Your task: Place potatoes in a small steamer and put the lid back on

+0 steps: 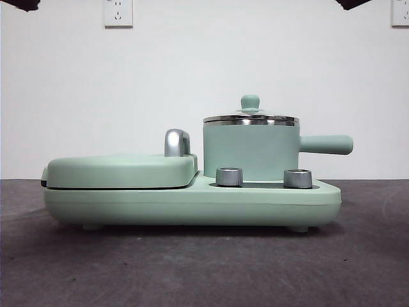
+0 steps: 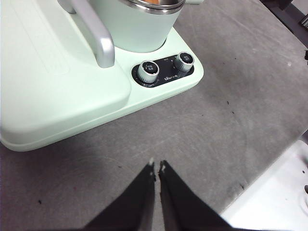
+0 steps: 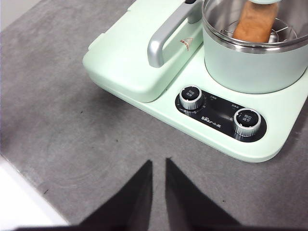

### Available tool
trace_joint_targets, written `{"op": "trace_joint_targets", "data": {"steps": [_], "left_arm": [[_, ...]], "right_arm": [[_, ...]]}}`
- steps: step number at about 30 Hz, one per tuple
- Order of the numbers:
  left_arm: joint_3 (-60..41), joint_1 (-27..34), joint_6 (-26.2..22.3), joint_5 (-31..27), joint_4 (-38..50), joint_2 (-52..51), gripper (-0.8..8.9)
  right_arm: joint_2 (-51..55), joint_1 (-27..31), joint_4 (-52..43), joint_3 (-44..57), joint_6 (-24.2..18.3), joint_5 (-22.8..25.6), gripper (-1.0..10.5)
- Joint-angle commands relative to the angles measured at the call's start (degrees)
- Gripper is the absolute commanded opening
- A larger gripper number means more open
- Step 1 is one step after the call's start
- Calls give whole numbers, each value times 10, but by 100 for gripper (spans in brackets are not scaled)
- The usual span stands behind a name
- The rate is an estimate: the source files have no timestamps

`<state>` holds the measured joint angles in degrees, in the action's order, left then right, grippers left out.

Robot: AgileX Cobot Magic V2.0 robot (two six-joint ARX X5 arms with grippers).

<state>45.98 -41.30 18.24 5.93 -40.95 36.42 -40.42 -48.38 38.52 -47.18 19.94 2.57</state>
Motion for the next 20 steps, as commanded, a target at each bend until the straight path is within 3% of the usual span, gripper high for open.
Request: {"op": "trace_joint_targets", "data": {"steps": [1,15,20], "left_arm": [[5,-3,5,-1,2,2,6],[2,5,5,-1,3,-23,6],[-59,83,-5,0,58,-87,5]], "right_arm": [[-2,-7,-5,-4,0,1,17],[-2,-6,-9,-4,0,5,17],[-2,-6,-9,-4,0,5,17]]}}
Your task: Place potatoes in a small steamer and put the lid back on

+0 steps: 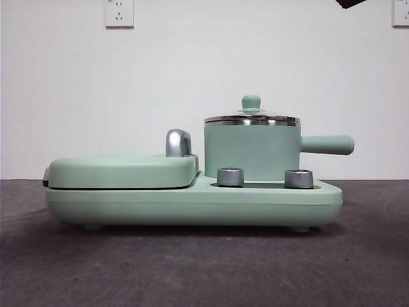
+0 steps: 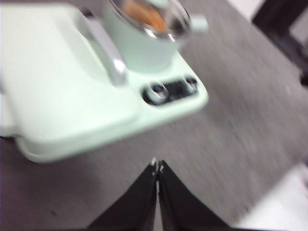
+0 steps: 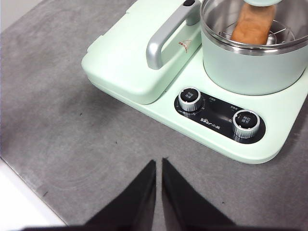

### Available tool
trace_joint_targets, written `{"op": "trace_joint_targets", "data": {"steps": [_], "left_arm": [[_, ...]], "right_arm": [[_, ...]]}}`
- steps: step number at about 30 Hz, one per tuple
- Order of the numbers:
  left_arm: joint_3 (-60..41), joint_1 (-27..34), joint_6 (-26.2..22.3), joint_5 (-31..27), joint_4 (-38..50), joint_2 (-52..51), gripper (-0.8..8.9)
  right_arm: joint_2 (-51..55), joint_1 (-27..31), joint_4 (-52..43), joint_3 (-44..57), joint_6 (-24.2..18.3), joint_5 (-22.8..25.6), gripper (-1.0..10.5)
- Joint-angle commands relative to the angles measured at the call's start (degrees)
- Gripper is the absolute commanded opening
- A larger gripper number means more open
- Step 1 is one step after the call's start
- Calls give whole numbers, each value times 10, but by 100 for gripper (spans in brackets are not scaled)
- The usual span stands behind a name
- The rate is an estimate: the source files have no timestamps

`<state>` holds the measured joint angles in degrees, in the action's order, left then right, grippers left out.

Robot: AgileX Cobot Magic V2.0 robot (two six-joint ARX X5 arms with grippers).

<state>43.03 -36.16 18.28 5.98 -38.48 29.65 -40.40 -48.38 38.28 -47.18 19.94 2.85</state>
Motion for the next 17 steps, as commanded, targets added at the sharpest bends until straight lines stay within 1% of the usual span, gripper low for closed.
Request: {"op": "trace_joint_targets", "data": {"steps": [1,6,8,10,13,15,17], "left_arm": [[-49,54,-31,-2,52,-35,6],[-185,176,-168,-2,145,-141,6],[-236,209,-194,-2,179,-181,6],[-282,235,-207,-2,204,-219,6],[-330,260,-210,-4,201,-265,6],[-358,271,-195,-5,203,-290,6],[-377,280,-174,-22,208,-295,6]], "right_arm": [[-2,-6,-6,-4,0,2,17],[-2,-6,-6,-4,0,2,17],[-2,-6,-6,-4,0,2,17],[-2,-6,-7,-4,0,2,17],[-2,-6,-7,-4,0,2,17],[-2,-6,-7,-4,0,2,17],[-2,-6,-7,-4,0,2,17]]}}
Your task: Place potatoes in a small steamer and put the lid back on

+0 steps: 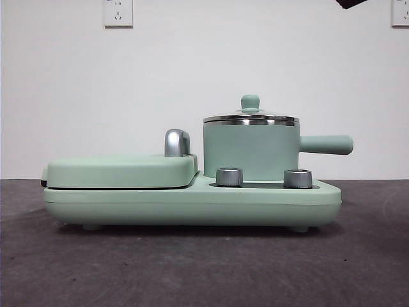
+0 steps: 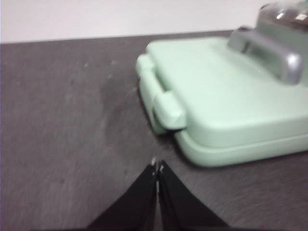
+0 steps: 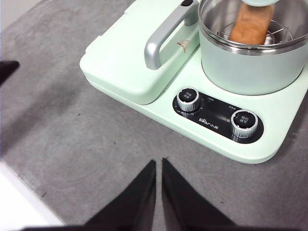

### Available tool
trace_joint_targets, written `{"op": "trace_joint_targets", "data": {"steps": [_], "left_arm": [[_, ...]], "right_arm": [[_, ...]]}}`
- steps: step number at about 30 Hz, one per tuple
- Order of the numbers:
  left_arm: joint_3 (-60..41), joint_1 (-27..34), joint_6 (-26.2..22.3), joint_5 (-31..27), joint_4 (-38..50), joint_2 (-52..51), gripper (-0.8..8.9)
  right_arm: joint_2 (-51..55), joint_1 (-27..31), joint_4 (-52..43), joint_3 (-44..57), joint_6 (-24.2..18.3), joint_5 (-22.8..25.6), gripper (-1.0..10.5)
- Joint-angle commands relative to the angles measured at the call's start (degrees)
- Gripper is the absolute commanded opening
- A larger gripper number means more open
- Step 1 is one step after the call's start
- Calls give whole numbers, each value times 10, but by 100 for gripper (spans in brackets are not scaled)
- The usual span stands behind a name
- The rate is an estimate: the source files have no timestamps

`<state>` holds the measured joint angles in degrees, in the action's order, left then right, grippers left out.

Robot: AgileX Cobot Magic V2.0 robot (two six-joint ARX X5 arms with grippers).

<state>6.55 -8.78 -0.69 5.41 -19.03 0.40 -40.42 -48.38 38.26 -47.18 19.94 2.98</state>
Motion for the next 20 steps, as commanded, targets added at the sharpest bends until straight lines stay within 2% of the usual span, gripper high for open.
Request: {"op": "trace_joint_targets", "data": {"steps": [1,4,8,11,20], "left_arm": [[-20,11,29,-29,12,-2,6],[-35,25,44,-44,14,-2,6],[-42,37,20,-66,46,-2,6],[-59,37,20,-68,84,-2,6],[-58,37,20,-67,83,-2,6]], "right_arm": [[-2,-6,-7,-4,0,0,17],[-2,-6,-7,-4,0,0,17],[-2,-6,-10,-4,0,0,17],[-2,-6,-10,-4,0,0,17],[-2,-6,-10,-4,0,0,17]]}}
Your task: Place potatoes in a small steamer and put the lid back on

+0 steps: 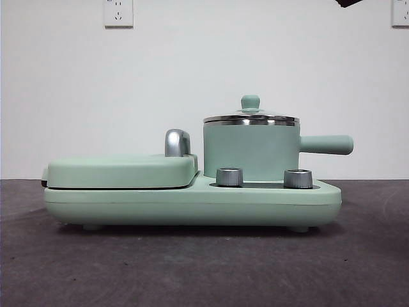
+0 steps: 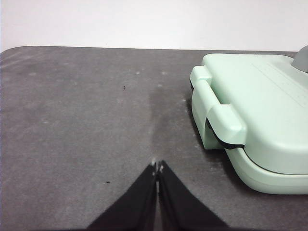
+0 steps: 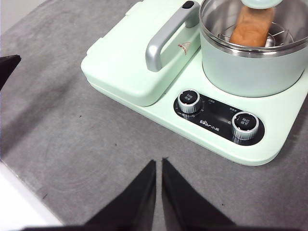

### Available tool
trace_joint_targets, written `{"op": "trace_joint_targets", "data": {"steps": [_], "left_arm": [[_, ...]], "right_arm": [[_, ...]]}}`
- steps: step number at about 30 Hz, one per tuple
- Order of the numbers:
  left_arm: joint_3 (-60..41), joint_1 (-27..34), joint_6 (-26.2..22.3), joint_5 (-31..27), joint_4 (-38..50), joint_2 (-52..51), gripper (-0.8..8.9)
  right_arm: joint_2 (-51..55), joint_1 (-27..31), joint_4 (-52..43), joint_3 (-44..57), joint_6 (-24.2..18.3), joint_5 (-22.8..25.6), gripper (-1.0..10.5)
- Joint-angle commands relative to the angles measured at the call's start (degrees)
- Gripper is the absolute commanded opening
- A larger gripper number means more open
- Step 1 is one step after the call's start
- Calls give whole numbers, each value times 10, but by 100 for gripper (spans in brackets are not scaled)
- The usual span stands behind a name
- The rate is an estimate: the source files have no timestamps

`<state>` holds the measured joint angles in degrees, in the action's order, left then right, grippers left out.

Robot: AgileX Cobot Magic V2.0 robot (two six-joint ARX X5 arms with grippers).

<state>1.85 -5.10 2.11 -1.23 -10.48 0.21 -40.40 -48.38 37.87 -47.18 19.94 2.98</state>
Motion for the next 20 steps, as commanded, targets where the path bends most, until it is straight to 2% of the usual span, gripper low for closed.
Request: {"op": "trace_joint_targets", "data": {"steps": [1,14,16,20], "left_arm": [[-11,0,-8,-1,-2,0,6],[-11,0,-8,-1,-2,0,6],[-11,0,-8,-1,-2,0,6],[-11,0,-8,-1,-2,0,6]], "right_arm": [[-2,-6,-7,-4,0,0,17],[1,-3,-12,-1,0,3,17],[25,14,-16,2,0,7,17],[50,64,-80,49,0,-34,17]]}}
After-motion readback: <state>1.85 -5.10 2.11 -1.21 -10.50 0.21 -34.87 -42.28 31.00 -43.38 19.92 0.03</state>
